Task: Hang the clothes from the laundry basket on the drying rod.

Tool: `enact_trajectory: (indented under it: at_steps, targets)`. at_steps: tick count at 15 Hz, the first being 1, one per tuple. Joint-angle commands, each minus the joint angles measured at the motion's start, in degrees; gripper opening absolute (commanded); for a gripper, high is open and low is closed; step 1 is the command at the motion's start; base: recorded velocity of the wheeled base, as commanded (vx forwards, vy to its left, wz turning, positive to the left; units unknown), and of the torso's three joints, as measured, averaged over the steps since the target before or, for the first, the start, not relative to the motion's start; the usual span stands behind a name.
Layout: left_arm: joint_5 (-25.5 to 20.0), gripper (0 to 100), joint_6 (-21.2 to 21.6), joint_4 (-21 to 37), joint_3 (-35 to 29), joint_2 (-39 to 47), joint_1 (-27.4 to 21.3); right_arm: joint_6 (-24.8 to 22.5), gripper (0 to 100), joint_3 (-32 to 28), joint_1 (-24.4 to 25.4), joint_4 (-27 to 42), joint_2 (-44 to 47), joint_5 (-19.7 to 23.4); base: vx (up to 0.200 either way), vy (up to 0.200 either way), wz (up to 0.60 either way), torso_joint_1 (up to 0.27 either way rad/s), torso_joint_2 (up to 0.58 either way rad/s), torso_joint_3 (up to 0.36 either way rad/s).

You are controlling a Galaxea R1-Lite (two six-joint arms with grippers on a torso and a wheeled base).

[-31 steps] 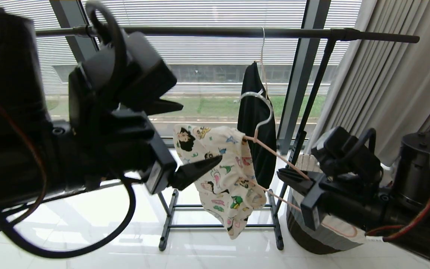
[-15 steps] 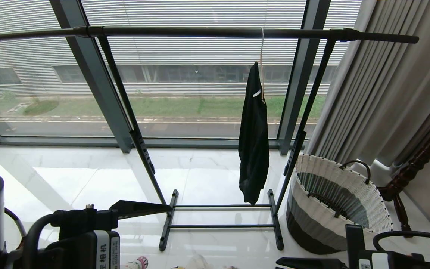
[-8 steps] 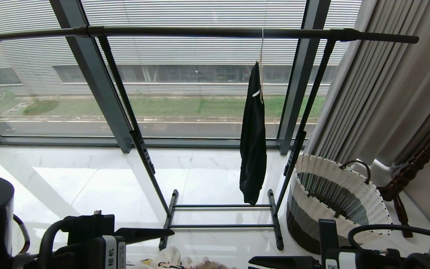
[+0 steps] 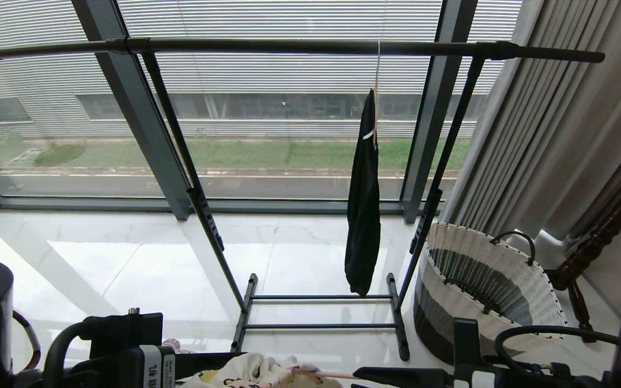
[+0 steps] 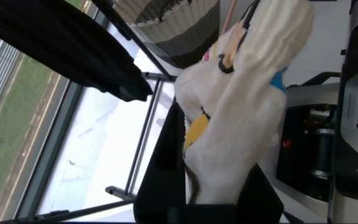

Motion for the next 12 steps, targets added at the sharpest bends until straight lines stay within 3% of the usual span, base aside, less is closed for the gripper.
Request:
enact_trajectory:
  at_steps: [1, 5, 7, 9, 12]
  targets:
    - [0.17, 0, -0.29, -0.02, 0.1, -0.06, 0.05, 0.06, 100, 0.17, 0.0, 0.06, 0.14, -1.57, 0.0, 0.0, 0.0, 0.0, 0.0, 0.0]
    - [2.63, 0, -4.06, 0.07, 0.54, 0.12, 3.04, -0.38, 100, 1.14, -2.11, -0.03, -1.53, -4.47, 0.0, 0.0, 0.0, 0.0, 0.0, 0.0]
    - [3.51, 0, -12.59, -0.02, -0.6, 0.2, 3.48, -1.08, 100, 2.72, -4.04, -0.03, -3.11, -4.82, 0.0, 0.0, 0.0, 0.0, 0.0, 0.0]
    - [7.46, 0, -21.64, 0.07, -2.62, 0.73, 3.92, -1.43, 100, 3.25, -4.13, -0.03, -3.82, -4.91, 0.0, 0.0, 0.0, 0.0, 0.0, 0.0]
    - [9.05, 0, -24.72, 0.16, -4.56, 1.26, 5.59, -1.17, 100, 3.6, -4.13, -0.03, -3.11, -4.91, 0.0, 0.0, 0.0, 0.0, 0.0, 0.0]
